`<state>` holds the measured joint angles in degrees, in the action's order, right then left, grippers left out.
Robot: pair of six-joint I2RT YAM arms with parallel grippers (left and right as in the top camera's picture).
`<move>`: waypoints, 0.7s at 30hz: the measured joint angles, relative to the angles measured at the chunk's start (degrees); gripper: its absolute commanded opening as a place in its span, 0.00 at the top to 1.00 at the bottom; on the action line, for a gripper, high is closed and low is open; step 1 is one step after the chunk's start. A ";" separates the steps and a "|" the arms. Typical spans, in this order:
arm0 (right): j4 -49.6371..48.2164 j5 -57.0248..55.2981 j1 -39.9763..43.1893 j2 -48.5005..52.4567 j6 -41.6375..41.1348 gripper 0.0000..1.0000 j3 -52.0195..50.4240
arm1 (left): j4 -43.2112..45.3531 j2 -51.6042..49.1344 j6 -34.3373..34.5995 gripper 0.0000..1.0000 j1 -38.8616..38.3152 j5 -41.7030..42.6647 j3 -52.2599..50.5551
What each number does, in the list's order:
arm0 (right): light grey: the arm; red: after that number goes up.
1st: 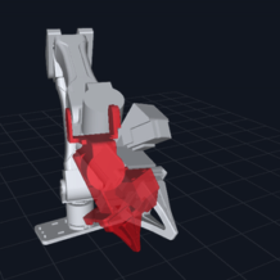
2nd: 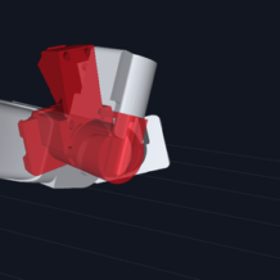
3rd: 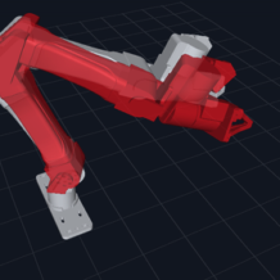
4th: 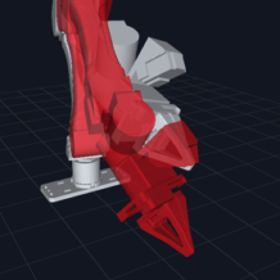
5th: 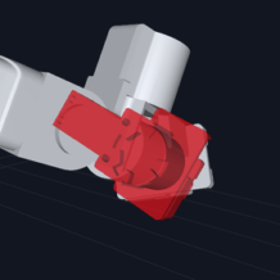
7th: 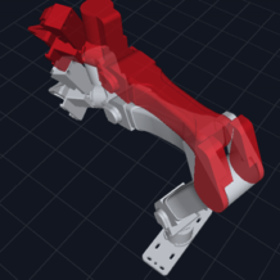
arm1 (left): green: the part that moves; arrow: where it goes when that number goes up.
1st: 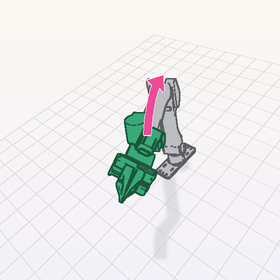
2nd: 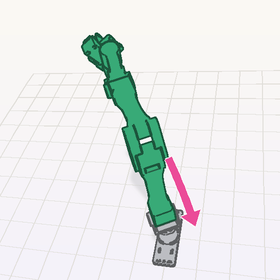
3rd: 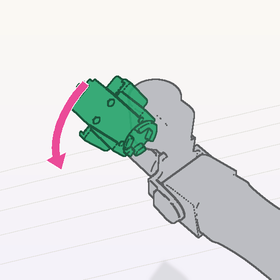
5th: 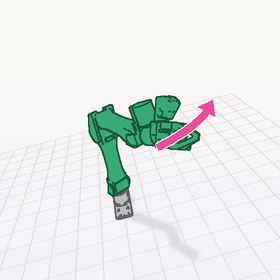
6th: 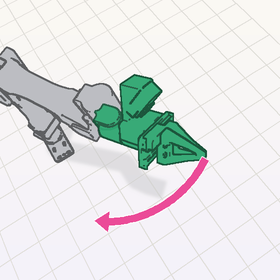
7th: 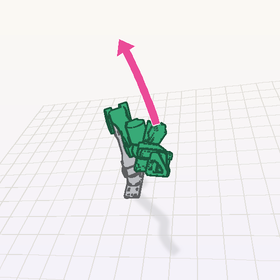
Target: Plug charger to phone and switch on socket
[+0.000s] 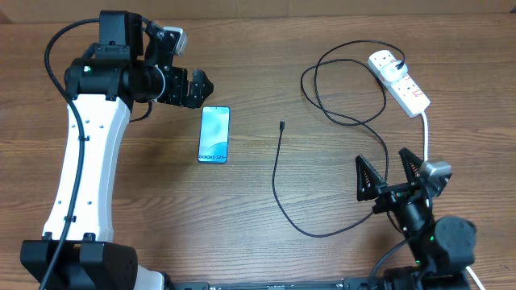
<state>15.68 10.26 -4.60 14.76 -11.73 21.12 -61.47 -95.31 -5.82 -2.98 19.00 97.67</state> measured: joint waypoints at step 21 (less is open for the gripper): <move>18.10 0.00 0.00 29.14 -0.07 0.00 26.91 | -0.24 0.00 1.95 0.00 -0.81 -1.25 0.00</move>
<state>33.78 10.26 -4.60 43.90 -11.79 48.03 -61.71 -95.31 -3.88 -3.79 17.76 97.67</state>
